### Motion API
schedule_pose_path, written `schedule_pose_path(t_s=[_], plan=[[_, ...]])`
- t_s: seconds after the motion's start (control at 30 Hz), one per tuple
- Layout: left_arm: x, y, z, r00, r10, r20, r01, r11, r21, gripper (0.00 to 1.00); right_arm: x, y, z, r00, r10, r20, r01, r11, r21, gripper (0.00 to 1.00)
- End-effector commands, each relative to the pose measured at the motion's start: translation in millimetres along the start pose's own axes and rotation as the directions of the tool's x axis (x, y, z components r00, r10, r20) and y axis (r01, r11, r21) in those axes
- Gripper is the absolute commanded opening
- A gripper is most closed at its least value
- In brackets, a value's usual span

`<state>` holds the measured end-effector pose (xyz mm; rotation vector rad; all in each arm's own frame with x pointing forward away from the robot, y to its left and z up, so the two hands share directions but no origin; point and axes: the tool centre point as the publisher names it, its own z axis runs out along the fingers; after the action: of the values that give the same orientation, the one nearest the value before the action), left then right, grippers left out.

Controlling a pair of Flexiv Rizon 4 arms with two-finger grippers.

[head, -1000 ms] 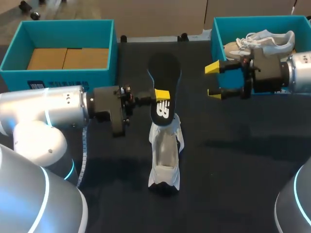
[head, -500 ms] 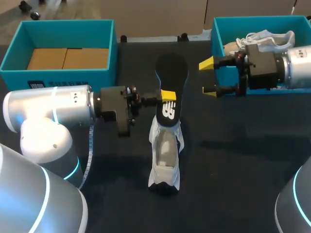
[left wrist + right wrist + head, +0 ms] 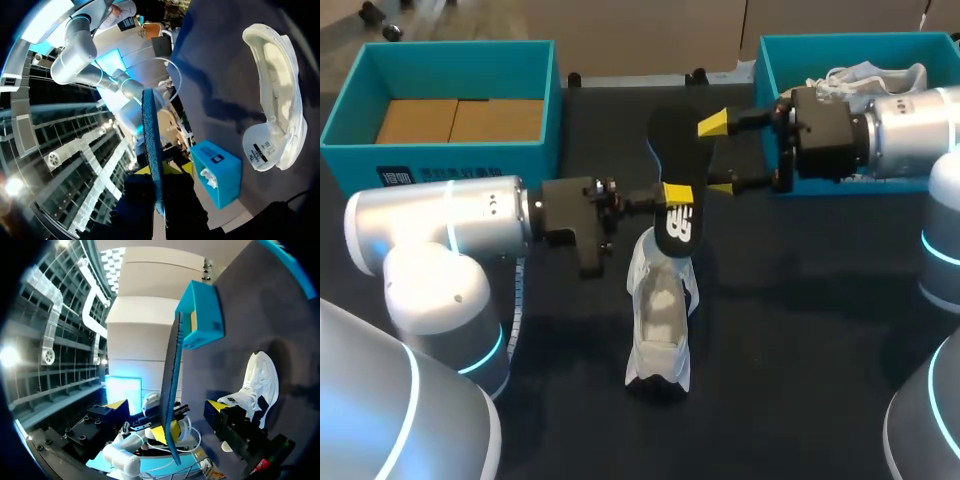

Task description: Take the shoe out of the shoebox, open the shoe tongue, remove and reinsert the insole, then place the shoe into the shoebox

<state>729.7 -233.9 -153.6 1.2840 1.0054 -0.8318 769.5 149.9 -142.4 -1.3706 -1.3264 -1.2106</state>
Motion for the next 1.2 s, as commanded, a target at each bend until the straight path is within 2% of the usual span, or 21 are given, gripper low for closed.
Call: schedule_pose_path(t_s=[0.03, 0.13, 0.4, 0.47, 0.5, 0.77, 1.03, 1.2], plan=[[3.7, 2.4, 11.7, 1.0, -0.005, -0.007, 0.005, 1.0, -0.018, 0.0, -1.4, -5.0, 5.0, 1.0, 0.007, -0.003, -0.007, 1.0, -0.011, 1.0], [5.3, 3.3, 12.4, 1.0, -0.013, -0.008, 0.013, 1.0, -0.027, 0.0, -2.5, -7.6, 6.3, 1.0, 0.012, -0.006, -0.012, 1.0, -0.014, 0.98], [7.2, 2.6, 11.8, 1.0, -0.023, -0.008, 0.022, 0.999, -0.028, 0.0, -2.1, -11.3, 7.0, 1.0, 0.015, -0.008, -0.016, 1.0, -0.022, 0.67], [7.4, 2.4, 11.6, 1.0, -0.023, -0.008, 0.023, 0.999, -0.027, 0.0, -2.5, -11.5, 6.9, 1.0, 0.019, -0.012, -0.019, 0.999, -0.027, 0.53], [7.4, 2.4, 11.6, 1.0, -0.023, -0.008, 0.023, 0.999, -0.027, 0.0, -2.6, -11.5, 6.9, 1.0, 0.019, -0.013, -0.019, 0.999, -0.027, 0.49], [7.4, 2.4, 11.6, 1.0, -0.023, -0.008, 0.023, 0.999, -0.027, 0.0, -3.2, -10.3, 12.0, 0.999, 0.046, -0.027, -0.047, 0.998, -0.029, 0.45], [7.4, 2.4, 11.6, 1.0, -0.023, -0.008, 0.023, 0.999, -0.027, 0.0, 4.0, -10.3, 20.3, 0.999, 0.024, -0.047, -0.025, 0.999, -0.021, 0.43], [7.4, 2.4, 11.6, 1.0, -0.023, -0.008, 0.023, 0.999, -0.027, 0.0, 3.9, -10.3, 22.1, 0.999, 0.022, -0.05, -0.022, 1.0, -0.019, 0.35]])
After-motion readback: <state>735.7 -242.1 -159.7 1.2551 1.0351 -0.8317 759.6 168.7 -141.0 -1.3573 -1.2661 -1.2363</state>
